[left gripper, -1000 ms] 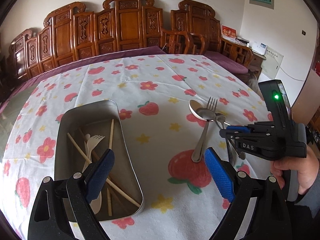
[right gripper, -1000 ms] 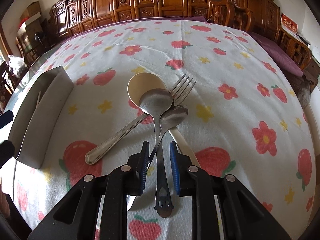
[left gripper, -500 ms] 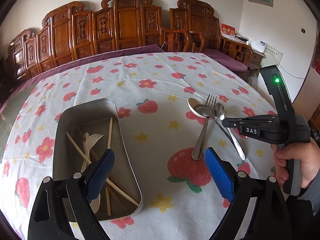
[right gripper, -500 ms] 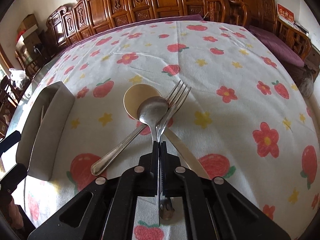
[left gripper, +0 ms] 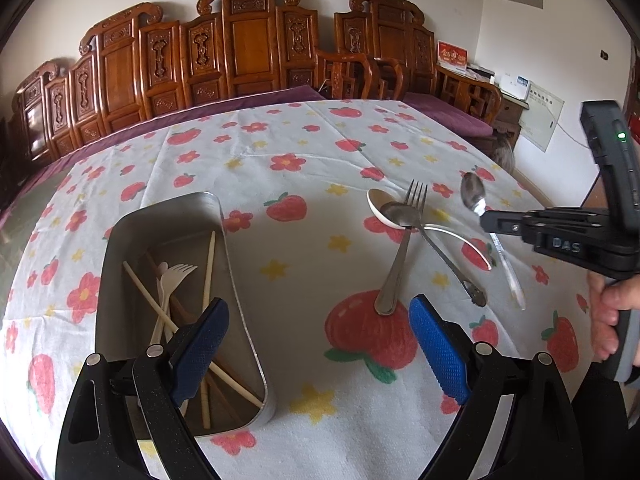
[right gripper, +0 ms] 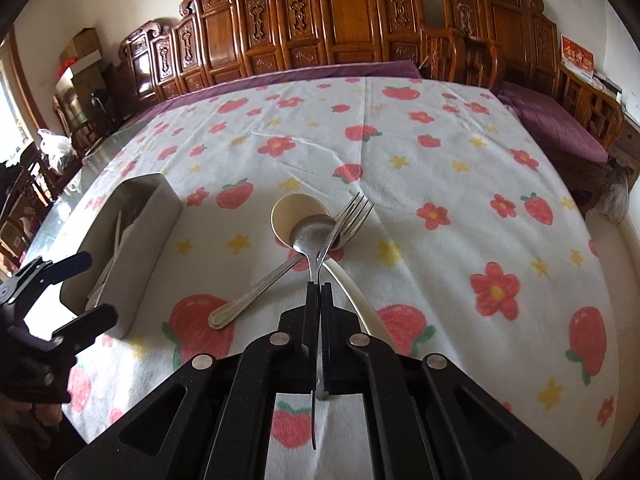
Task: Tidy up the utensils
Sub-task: 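Grasp a second metal spoon with the left tool while the right tool holds its spoon, then carry the metal spoon into the metal tray and open the left tool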
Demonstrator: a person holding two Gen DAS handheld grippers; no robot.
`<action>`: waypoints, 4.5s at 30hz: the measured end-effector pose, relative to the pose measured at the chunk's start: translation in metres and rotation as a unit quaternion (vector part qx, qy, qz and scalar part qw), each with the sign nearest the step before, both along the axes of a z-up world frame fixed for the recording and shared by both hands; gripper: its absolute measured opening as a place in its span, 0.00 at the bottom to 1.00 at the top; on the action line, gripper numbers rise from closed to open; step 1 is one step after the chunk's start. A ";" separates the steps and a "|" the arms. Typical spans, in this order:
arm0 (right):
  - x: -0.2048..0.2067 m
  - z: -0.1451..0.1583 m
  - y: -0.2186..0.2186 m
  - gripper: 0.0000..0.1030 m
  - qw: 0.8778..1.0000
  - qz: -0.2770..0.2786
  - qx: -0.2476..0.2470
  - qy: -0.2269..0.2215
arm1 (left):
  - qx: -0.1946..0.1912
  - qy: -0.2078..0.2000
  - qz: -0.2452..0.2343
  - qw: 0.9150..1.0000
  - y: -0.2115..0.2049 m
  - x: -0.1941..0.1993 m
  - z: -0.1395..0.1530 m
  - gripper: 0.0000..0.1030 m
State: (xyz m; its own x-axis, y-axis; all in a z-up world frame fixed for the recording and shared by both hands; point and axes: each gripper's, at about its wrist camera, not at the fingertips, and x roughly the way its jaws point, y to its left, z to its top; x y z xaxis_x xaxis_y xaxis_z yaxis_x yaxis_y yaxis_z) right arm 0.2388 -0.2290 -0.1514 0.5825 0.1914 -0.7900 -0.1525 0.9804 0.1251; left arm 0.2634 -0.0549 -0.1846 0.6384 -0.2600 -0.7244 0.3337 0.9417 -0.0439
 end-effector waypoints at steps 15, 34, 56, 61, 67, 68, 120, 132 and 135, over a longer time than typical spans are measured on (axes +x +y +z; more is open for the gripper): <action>-0.041 0.010 -0.061 0.02 1.000 -0.013 0.002 -0.022 | 0.017 -0.002 -0.035 0.999 -0.085 -0.002 0.008 0.75; -0.041 -0.011 -0.105 0.02 0.999 -0.043 0.024 -0.008 | 0.000 0.095 -0.022 0.995 -0.142 0.074 -0.059 0.38; -0.043 -0.019 -0.100 0.02 0.998 -0.038 0.042 0.004 | -0.031 0.115 -0.022 0.993 -0.131 0.070 -0.052 0.05; -0.044 -0.016 -0.098 0.02 0.998 -0.035 0.044 0.002 | -0.019 0.096 -0.032 0.995 -0.135 0.059 -0.040 0.05; -0.046 -0.013 -0.094 0.02 0.999 -0.028 0.044 0.000 | 0.005 0.071 -0.049 0.996 -0.142 0.046 -0.024 0.05; -0.046 -0.011 -0.093 0.02 0.999 -0.026 0.044 -0.002 | 0.007 0.069 -0.052 0.996 -0.142 0.044 -0.021 0.05; -0.023 0.030 0.060 0.02 0.995 0.093 0.026 -0.034 | 0.028 0.038 0.082 0.995 0.070 0.052 0.016 0.05; -0.020 0.016 0.075 0.02 0.994 0.103 0.021 -0.021 | 0.047 0.085 0.099 0.990 0.089 0.066 -0.030 0.05; -0.020 0.014 0.078 0.02 0.994 0.104 0.020 -0.018 | 0.052 0.095 0.099 0.989 0.089 0.069 -0.035 0.05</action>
